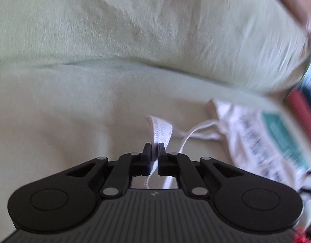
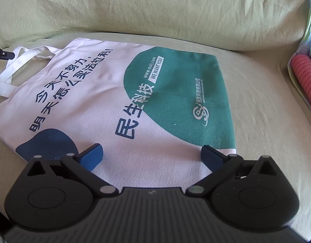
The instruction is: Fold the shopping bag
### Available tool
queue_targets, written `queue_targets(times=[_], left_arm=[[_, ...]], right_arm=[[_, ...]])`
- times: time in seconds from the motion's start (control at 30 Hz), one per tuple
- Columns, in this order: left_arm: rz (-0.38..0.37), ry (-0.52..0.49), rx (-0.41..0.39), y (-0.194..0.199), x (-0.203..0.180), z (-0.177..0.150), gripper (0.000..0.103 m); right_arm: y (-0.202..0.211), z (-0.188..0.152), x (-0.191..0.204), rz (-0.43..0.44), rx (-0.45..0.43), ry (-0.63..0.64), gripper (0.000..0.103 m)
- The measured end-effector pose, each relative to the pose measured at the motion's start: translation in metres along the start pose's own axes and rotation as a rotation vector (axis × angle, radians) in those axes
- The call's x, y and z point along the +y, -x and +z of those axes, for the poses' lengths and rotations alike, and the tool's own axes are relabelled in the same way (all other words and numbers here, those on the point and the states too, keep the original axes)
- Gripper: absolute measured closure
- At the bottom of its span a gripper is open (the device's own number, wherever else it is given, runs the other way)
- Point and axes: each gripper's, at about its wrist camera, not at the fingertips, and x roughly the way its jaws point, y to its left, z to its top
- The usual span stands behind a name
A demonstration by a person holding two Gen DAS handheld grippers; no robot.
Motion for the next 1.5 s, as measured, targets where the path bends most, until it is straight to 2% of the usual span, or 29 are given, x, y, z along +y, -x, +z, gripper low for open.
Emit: queue_targets(times=[0.07,0.1,0.17,0.2,0.23,0.27,0.33,0.4,0.43,0.47,0.53,0.57,0.63,0.73,0.87,1.0,1.03,1.07,1.1,1.2,1.23,1.3,1.33,1.37,1.43,1.5], left_arm=[[0.293,-0.197,0.141,-0.017,-0.028,0.0,0.101],[0.405,-0.29,0.205,-0.026,-0.042,-0.003,0.101],[0.515,-0.431,0.26,-0.04,-0.066,-0.011,0.096],[0.571,-0.472,0.272,-0.048,-0.075,-0.016,0.096],[0.604,-0.472,0.282,-0.053,-0.079,-0.018,0.094],[0.613,-0.449,0.286,-0.057,-0.079,-0.018,0.093],[0.577,-0.339,0.301,-0.059,-0.067,-0.015,0.086],[0.465,-0.146,0.309,-0.048,-0.04,-0.005,0.085],[0.419,-0.058,0.296,-0.039,-0.026,-0.001,0.077],[0.4,-0.004,0.277,-0.029,-0.017,0.001,0.062],[0.36,0.093,0.22,0.003,-0.003,0.001,0.053],[0.339,0.142,0.192,0.019,0.005,0.001,0.053],[0.293,0.191,0.163,0.049,0.003,-0.006,0.053],[0.263,0.208,0.157,0.071,-0.011,-0.018,0.039],[0.196,0.272,0.192,0.076,-0.023,-0.03,0.038],[0.153,0.351,0.263,0.048,-0.021,-0.031,0.039],[0.141,0.378,0.279,0.041,-0.018,-0.031,0.053],[0.144,0.398,0.297,0.032,-0.014,-0.031,0.096],[0.179,0.401,0.312,0.024,-0.01,-0.029,0.098],[0.286,0.361,0.312,0.014,-0.007,-0.021,0.087],[0.323,0.326,0.307,0.016,-0.013,-0.018,0.079],[0.418,0.235,0.292,0.02,-0.029,-0.014,0.058],[0.503,0.154,0.278,0.025,-0.042,-0.014,0.042],[0.564,0.098,0.266,0.029,-0.051,-0.014,0.031],[0.623,0.068,0.226,0.044,-0.061,-0.017,0.029],[0.631,0.107,0.191,0.066,-0.067,-0.02,0.028]], right_arm=[[0.0,0.0,0.0,0.0,-0.002,0.0,0.001],[0.0,-0.001,0.0,0.0,-0.003,0.0,0.001],[0.0,-0.001,0.0,0.0,-0.005,0.0,0.001],[0.0,-0.001,0.0,0.001,-0.006,0.0,0.001],[0.001,-0.002,0.0,0.001,-0.007,0.0,0.001],[0.001,-0.002,0.0,0.001,-0.008,-0.001,0.001],[0.001,-0.002,0.0,0.001,-0.009,-0.001,0.001],[0.001,-0.002,-0.001,0.003,-0.007,0.004,0.001],[0.0,-0.001,-0.001,0.005,-0.005,0.008,0.001],[0.0,-0.001,-0.001,0.007,-0.003,0.012,0.001],[0.001,0.0,-0.002,0.008,-0.001,0.015,0.001],[0.001,0.0,-0.001,0.006,0.0,0.015,0.001],[0.002,0.0,-0.001,0.003,0.002,0.016,0.001],[0.006,-0.001,0.003,-0.011,0.006,0.03,0.001],[0.016,-0.007,0.013,-0.02,-0.002,0.094,0.001],[0.021,-0.011,0.015,-0.022,0.0,0.101,0.001],[0.022,-0.011,0.014,-0.023,0.003,0.095,0.001],[0.023,-0.012,0.013,-0.023,0.005,0.088,0.001],[0.024,-0.013,0.012,-0.024,0.007,0.081,0.001],[0.021,-0.015,0.004,-0.018,0.018,0.045,0.002],[0.02,-0.016,0.001,-0.016,0.022,0.033,0.002],[0.017,-0.017,-0.01,-0.008,0.04,-0.039,0.002],[0.016,-0.017,-0.015,-0.011,0.042,-0.06,0.002],[0.017,-0.017,-0.016,-0.019,0.044,-0.063,0.002],[0.019,-0.017,-0.019,-0.036,0.047,-0.062,0.002],[0.03,-0.018,-0.024,-0.072,0.027,-0.07,0.002]])
